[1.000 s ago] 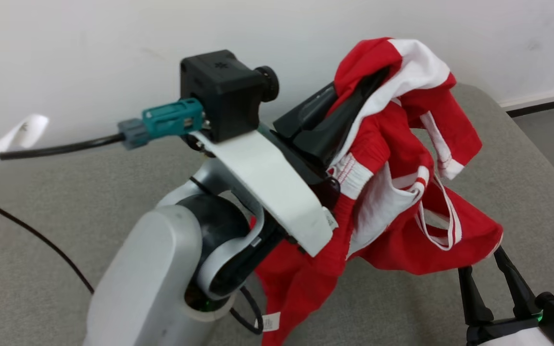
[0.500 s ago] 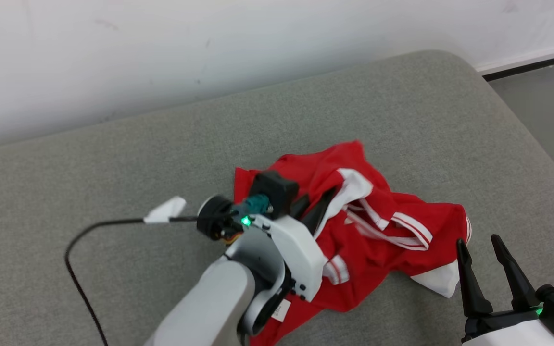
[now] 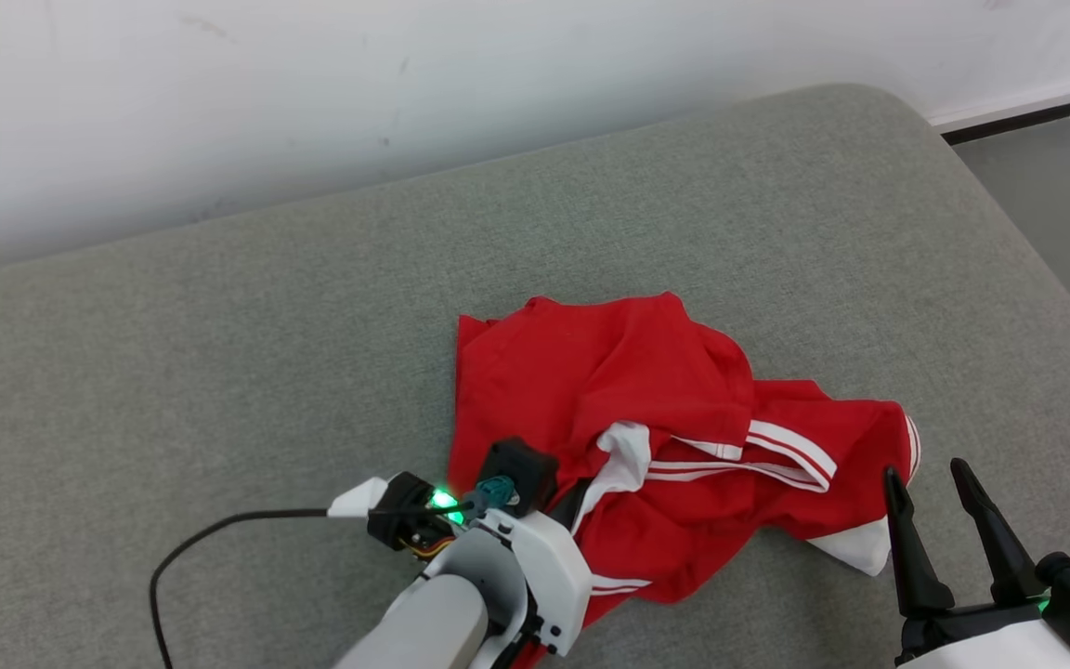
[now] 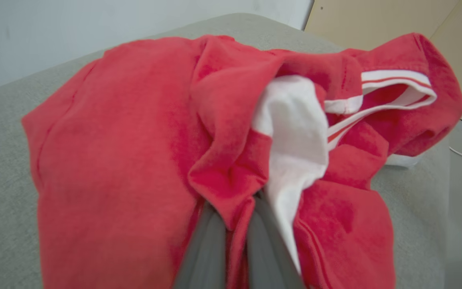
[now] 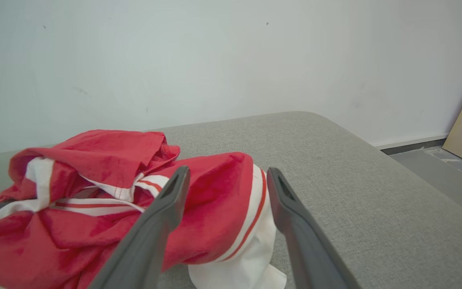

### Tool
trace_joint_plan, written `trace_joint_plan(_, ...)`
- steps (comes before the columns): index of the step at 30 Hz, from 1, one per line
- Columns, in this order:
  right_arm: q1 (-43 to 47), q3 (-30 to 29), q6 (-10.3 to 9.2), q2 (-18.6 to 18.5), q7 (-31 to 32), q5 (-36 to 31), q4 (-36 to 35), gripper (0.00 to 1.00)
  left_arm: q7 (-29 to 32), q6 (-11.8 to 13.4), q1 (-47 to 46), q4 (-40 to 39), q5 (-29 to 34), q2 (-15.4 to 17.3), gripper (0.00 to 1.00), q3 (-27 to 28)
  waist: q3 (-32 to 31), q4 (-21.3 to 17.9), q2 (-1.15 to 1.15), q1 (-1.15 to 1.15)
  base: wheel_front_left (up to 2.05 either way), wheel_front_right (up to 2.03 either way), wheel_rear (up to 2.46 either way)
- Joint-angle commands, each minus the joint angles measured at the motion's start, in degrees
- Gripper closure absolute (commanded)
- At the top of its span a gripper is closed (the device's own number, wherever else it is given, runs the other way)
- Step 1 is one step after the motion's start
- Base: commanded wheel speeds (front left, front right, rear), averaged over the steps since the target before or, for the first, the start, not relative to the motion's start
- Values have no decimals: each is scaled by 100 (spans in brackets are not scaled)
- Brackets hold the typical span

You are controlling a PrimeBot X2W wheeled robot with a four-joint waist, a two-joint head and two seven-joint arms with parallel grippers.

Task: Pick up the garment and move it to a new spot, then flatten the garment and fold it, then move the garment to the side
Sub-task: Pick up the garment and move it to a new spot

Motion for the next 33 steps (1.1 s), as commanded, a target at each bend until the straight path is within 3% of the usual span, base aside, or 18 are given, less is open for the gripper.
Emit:
trace_joint_plan(1, 19, -13, -10, -61, 4, 23, 13, 0, -69, 44, 26, 47, -58, 10, 24, -20, -29, 32, 0, 0, 0, 0, 0)
trace_joint_plan(2, 40, -19, -10, -68, 4, 10, 14, 0, -124, 41, 24, 45, -77, 6, 0, -25, -52, 51, 0, 0, 0, 0, 0)
trace_joint_plan(13, 194, 22, -10, -114, 4, -91, 55, 0, 394, -88, 45, -905, -236, 123, 0, -229, -416, 109, 0, 0, 0, 0, 0)
trace_joint_plan(18, 211, 74, -10, -74, 5, -96, 57, 0, 656, 24, 5, -1392, -303, 249, 0, -131, -495, 10, 0, 0, 0, 0, 0)
trace_joint_plan(27, 135, 70, -10, -44, 4, -33, 44, 0, 849, 145, -47, -1234, -373, 414, 0, -22, -384, -265, 0, 0, 0, 0, 0)
trace_joint_plan(28, 137, 70, -10, -43, 4, -36, 44, 0, 856, 149, -49, -1199, -420, 402, 27, -3, -368, -289, 0, 0, 0, 0, 0)
trace_joint_plan(29, 136, 71, -10, -41, 4, -36, 43, 0, 853, 145, -66, -1161, -422, 393, 78, 3, -349, -312, 0, 0, 0, 0, 0)
trace_joint_plan(30, 132, 68, -10, -36, 4, -31, 45, 0, 834, 143, -91, -1121, -417, 395, 100, 3, -331, -332, 0, 0, 0, 0, 0)
trace_joint_plan(33, 120, 56, -10, -25, 4, -24, 58, 0, 766, 122, -139, -1030, -428, 379, 100, -2, -301, -371, 0, 0, 0, 0, 0)
